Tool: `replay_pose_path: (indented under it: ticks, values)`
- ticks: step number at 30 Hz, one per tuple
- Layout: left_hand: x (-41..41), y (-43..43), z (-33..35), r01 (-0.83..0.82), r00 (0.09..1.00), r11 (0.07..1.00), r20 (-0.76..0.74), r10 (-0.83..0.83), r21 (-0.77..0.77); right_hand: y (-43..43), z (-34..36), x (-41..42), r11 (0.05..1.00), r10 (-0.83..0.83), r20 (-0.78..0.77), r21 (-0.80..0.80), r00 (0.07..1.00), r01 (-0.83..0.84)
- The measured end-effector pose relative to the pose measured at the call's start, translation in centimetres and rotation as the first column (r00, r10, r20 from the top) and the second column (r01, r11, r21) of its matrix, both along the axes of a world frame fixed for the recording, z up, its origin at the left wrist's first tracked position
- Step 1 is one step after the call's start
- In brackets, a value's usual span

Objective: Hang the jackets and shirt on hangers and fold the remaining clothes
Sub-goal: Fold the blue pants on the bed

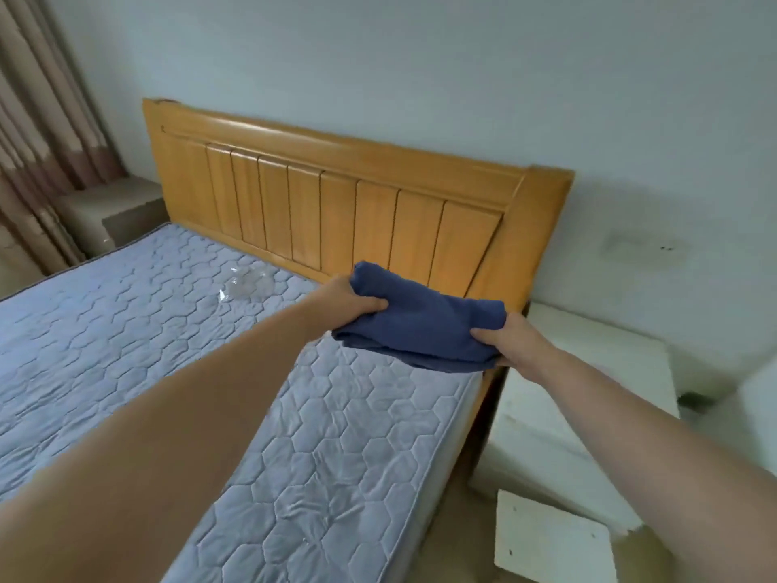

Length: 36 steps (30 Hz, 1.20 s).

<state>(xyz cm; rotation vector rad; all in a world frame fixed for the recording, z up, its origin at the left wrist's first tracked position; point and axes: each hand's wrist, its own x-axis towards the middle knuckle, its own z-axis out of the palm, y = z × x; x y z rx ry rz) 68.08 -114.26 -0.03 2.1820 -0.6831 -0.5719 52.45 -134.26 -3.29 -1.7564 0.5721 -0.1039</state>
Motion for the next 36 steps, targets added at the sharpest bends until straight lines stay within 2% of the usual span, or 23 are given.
replay_pose_path:
  ticks: [3,6,10,13,15,18,21,24,27,30,33,36]
  values:
    - [-3.4,-4.8,4.8,0.181,0.970,0.981,0.154,-0.191,0.075,-2.0,3.6,-5.4,0.961,-0.064,-0.091,-0.274,0.994,0.036]
    - [-8.3,-9.0,9.5,0.361,0.868,0.920,0.306,-0.392,0.153,-3.5,6.1,-12.3,0.917,-0.205,-0.144,-0.374,0.968,0.139]
    - [-17.5,-12.6,14.4,0.618,0.634,0.755,0.428,-0.644,0.219,-3.2,8.9,-22.9,0.829,-0.394,-0.112,-0.471,0.912,0.300]
    - [-24.8,-14.6,16.9,0.734,0.437,0.615,0.494,-0.752,0.289,-1.6,12.3,-30.1,0.801,-0.401,-0.020,-0.493,0.916,0.340]
    - [-29.8,-15.5,18.6,0.785,0.342,0.543,0.522,-0.781,0.298,-0.2,14.7,-34.6,0.778,-0.438,0.020,-0.492,0.899,0.390]
    - [-37.0,-15.3,20.7,0.858,0.239,0.430,0.521,-0.819,0.282,2.4,17.5,-40.6,0.779,-0.492,0.053,-0.421,0.869,0.466]
    - [-42.8,-15.0,22.1,0.910,0.177,0.339,0.514,-0.839,0.239,5.1,19.3,-46.1,0.774,-0.539,0.082,-0.344,0.838,0.532]
    - [-47.4,-14.9,23.7,0.961,0.179,0.258,0.479,-0.860,0.104,7.5,20.9,-51.3,0.723,-0.625,0.127,-0.277,0.770,0.633]
    - [-52.0,-14.5,25.0,0.989,0.144,0.147,0.423,-0.895,-0.026,10.1,22.1,-56.1,0.679,-0.695,0.154,-0.182,0.703,0.711]
    - [-55.9,-14.7,25.9,0.994,0.103,0.077,0.381,-0.919,-0.084,12.3,23.2,-59.9,0.595,-0.778,0.176,-0.099,0.602,0.798]
    - [-59.0,-15.4,27.4,0.991,0.065,0.026,0.310,-0.949,-0.128,13.9,25.5,-62.8,0.481,-0.846,0.194,-0.124,0.497,0.868]
    - [-61.4,-15.9,29.0,0.989,-0.120,-0.131,0.137,-0.983,-0.074,15.3,28.2,-65.1,0.373,-0.891,0.212,-0.166,0.402,0.913]
